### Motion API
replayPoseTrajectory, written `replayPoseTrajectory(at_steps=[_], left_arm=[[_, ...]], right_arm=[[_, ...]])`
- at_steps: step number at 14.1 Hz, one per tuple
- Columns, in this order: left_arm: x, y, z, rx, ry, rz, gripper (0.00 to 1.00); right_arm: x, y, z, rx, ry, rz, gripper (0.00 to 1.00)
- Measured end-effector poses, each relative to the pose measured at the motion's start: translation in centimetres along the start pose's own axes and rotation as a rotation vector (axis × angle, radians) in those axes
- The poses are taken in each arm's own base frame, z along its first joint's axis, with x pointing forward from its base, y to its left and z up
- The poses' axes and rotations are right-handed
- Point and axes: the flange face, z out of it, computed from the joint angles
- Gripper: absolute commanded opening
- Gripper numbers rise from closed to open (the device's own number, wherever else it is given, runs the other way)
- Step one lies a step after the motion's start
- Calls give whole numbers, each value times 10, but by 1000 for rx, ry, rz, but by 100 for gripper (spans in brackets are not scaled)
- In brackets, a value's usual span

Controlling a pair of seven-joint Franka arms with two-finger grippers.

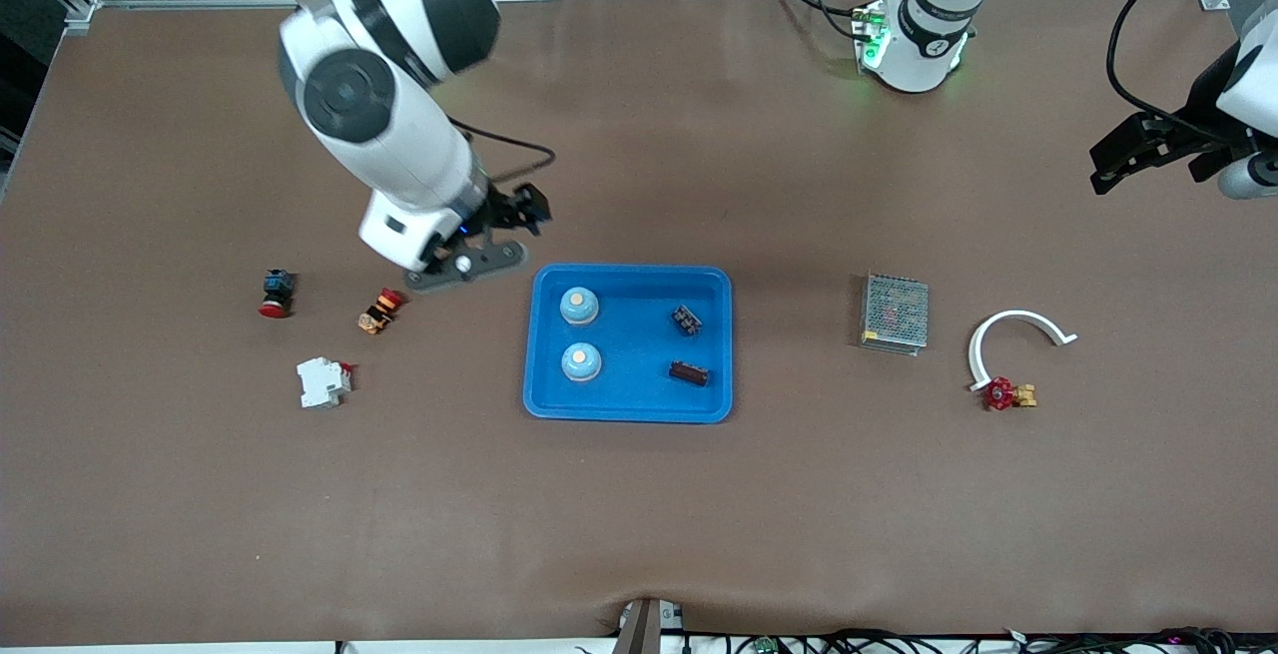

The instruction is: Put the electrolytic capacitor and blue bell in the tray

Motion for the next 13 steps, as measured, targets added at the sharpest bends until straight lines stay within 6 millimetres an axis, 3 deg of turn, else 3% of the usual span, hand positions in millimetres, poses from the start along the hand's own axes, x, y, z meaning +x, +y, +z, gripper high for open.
replayPoseTrajectory(at_steps=[5, 9, 13], left_arm=[[-1, 1, 0, 1, -4, 1, 100], [-2, 2, 1, 3, -14, 4, 100], [-3, 3, 2, 4, -22, 7, 100]], right_arm=[[-48, 70, -81, -78, 20, 77, 100], [-70, 169, -129, -69, 62, 103, 100], [-81, 278, -140, -58, 74, 114, 100]])
